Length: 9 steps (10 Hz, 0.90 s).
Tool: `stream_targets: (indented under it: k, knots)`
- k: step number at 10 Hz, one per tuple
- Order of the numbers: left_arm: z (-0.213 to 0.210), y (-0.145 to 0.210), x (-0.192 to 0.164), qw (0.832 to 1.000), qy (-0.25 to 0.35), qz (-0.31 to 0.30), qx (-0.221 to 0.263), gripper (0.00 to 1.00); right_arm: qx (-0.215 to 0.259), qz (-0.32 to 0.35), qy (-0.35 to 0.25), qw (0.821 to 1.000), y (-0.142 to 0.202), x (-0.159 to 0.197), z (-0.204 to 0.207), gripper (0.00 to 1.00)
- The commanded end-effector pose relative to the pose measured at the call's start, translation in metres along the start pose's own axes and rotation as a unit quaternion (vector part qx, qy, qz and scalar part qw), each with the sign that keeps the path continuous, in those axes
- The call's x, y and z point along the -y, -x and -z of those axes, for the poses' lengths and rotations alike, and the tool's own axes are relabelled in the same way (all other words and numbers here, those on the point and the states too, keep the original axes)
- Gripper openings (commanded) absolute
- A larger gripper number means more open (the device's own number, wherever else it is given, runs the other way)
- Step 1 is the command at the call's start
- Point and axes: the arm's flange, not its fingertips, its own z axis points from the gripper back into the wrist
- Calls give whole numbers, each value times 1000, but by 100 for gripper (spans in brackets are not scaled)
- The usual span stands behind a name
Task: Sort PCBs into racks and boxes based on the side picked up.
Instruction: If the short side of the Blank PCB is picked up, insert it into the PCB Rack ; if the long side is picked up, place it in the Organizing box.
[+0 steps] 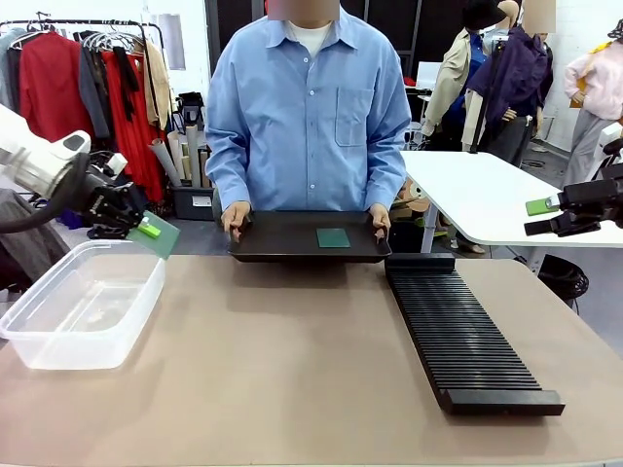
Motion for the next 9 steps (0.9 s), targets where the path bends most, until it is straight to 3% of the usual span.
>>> stream_targets:
  k: [1, 2, 4, 6, 9]
  knots:
    - [-19, 13, 8, 998, -62, -10, -29, 0, 5, 3, -1, 1000, -3, -2, 0, 100]
    - [-28, 16, 10, 995, -93, -9, -41, 0, 5, 3, -1, 1000, -3, -2, 0, 100]
    - [-41, 11, 11, 986, -161, -34, -6, 0, 5, 3, -1, 1000, -3, -2, 0, 100]
    - [-44, 11, 13, 973, -228, -38, -8, 0, 5, 3, -1, 1000, -3, -2, 0, 100]
    - [-38, 4, 3, 964, -263, -24, -17, 0, 5, 3, -1, 1000, -3, -2, 0, 100]
